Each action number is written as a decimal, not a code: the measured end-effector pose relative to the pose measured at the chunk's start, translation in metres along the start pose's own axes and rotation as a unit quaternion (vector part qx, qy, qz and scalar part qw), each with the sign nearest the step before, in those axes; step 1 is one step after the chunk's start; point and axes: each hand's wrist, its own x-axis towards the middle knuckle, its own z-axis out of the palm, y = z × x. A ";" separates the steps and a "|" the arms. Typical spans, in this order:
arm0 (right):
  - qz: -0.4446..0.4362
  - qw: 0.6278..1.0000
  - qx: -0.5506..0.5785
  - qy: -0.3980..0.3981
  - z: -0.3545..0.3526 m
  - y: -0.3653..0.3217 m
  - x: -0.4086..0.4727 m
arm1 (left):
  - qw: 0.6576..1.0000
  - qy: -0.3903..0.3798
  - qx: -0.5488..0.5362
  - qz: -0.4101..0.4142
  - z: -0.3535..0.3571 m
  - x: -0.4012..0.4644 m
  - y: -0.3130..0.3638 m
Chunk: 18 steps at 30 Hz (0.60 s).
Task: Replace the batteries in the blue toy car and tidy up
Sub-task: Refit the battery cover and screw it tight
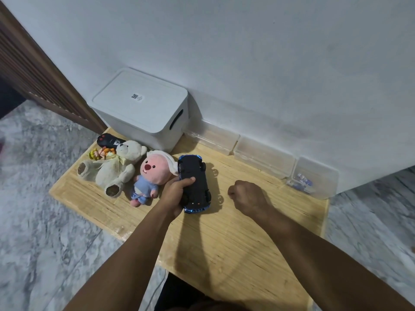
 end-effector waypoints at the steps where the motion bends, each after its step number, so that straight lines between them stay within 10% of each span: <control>1: -0.019 0.999 -0.028 0.004 0.001 0.000 -0.001 | 1.000 -0.009 0.002 -0.003 0.001 -0.001 0.000; 6: 0.065 0.990 0.110 0.059 0.001 -0.004 -0.001 | 0.999 -0.038 -0.003 0.005 0.004 -0.004 -0.001; 10: 0.174 0.902 0.374 0.128 -0.026 -0.016 0.010 | 0.998 -0.057 0.000 0.010 0.008 -0.005 -0.001; 18: 0.050 0.916 0.381 0.118 -0.057 -0.044 0.019 | 0.998 -0.060 0.008 0.021 0.018 -0.009 -0.004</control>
